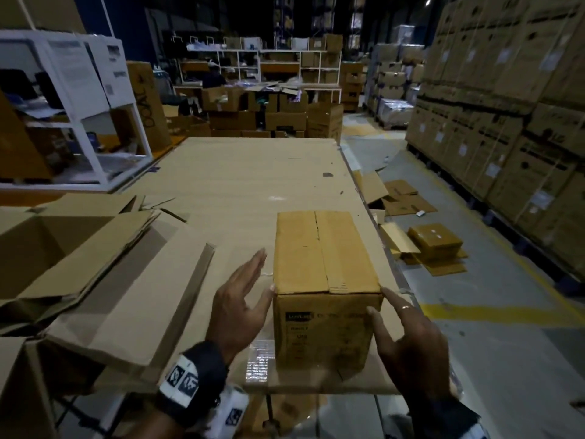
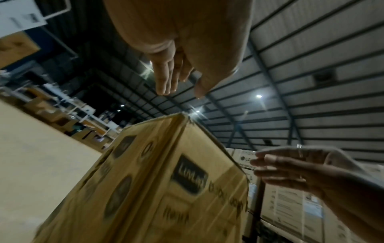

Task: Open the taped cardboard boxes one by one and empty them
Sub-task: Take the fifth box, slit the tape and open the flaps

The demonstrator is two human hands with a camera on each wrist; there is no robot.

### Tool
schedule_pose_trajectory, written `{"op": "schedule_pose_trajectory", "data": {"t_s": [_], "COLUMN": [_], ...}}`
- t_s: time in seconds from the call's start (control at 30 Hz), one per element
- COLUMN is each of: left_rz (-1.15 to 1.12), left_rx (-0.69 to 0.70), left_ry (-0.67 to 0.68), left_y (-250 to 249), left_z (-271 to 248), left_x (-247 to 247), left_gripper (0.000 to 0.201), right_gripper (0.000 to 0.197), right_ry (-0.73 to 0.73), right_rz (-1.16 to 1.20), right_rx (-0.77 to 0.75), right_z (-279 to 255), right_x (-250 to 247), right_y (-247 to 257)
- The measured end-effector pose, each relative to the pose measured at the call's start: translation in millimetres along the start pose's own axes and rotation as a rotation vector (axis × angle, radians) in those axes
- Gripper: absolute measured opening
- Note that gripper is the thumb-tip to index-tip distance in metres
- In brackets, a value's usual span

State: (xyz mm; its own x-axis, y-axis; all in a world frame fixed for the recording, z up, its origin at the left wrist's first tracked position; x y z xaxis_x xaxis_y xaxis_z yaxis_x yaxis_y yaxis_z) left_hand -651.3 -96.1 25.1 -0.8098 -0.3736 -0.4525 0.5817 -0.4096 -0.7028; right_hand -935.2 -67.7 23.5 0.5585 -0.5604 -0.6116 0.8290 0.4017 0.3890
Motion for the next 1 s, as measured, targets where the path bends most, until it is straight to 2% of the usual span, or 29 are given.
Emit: {"op": "schedule_pose_trajectory", "data": {"t_s": [0.03,0.1,0.17,0.27,0.37,0.5,0.6,0.67,0.77,0.93,1.0], "left_rz": [0.03,0.076,0.118,0.166,0.222,0.216,0.224,0.238,0.243,0.268,0.269], "left_rx": [0.063,0.151,0.209,0.235,0.3,0.354,0.376,0.375,0.372,0.403,0.412], "left_ry": [0.028,0.118,0.253,0.476,0.628,0.639,0.655,0.664,0.676,0.73,0.736], "left_y": [-7,-16,-18,-12,-3,3,4,6,7,0,-2], "left_z": [13,36,54,73,78,76,80,85,95,110,117], "left_x": [-3,-2,7,26,40,49,52,52,53,56,56], "left_gripper": [0.06,0.05,0.042,0.037,0.035,0.027,0.027,0.028,0.028,0.034,0.033], "right_gripper": [0.041,0.035,0.028,0.021,0.026,0.03,0.046,0.056,0.055,0.059,0.058], "right_ry": [-0.035,-0.012,0.091,0.254,0.304,0.243,0.229,0.255,0.354,0.469,0.457], "right_rz": [0.017,0.084,0.145,0.114,-0.004,-0.085,-0.174,-0.239,-0.274,-0.011,0.104], "right_rx": [-0.049,-0.121,-0.191,-0.243,-0.229,-0.237,-0.171,-0.145,-0.136,-0.057,-0.025], "right_z": [6,15,18,12,5,3,4,7,18,41,49], "right_x": [-5,-3,10,37,54,53,53,52,51,48,44], "right_y": [13,33,43,46,47,52,47,36,19,1,-4]}}
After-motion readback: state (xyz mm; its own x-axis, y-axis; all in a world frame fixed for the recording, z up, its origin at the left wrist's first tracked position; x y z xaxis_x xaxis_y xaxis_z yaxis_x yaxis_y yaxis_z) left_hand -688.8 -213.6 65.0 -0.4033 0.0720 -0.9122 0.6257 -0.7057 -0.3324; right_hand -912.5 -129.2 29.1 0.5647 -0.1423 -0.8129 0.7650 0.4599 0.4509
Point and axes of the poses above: each hand's wrist, its own z-axis towards the middle knuckle, its own x-axis out of the palm, y = z × x, the point moved 3 cm from there along z, towards the middle knuckle, and after that the axes turned 5 degrees about -x, right-handed, at the moved point
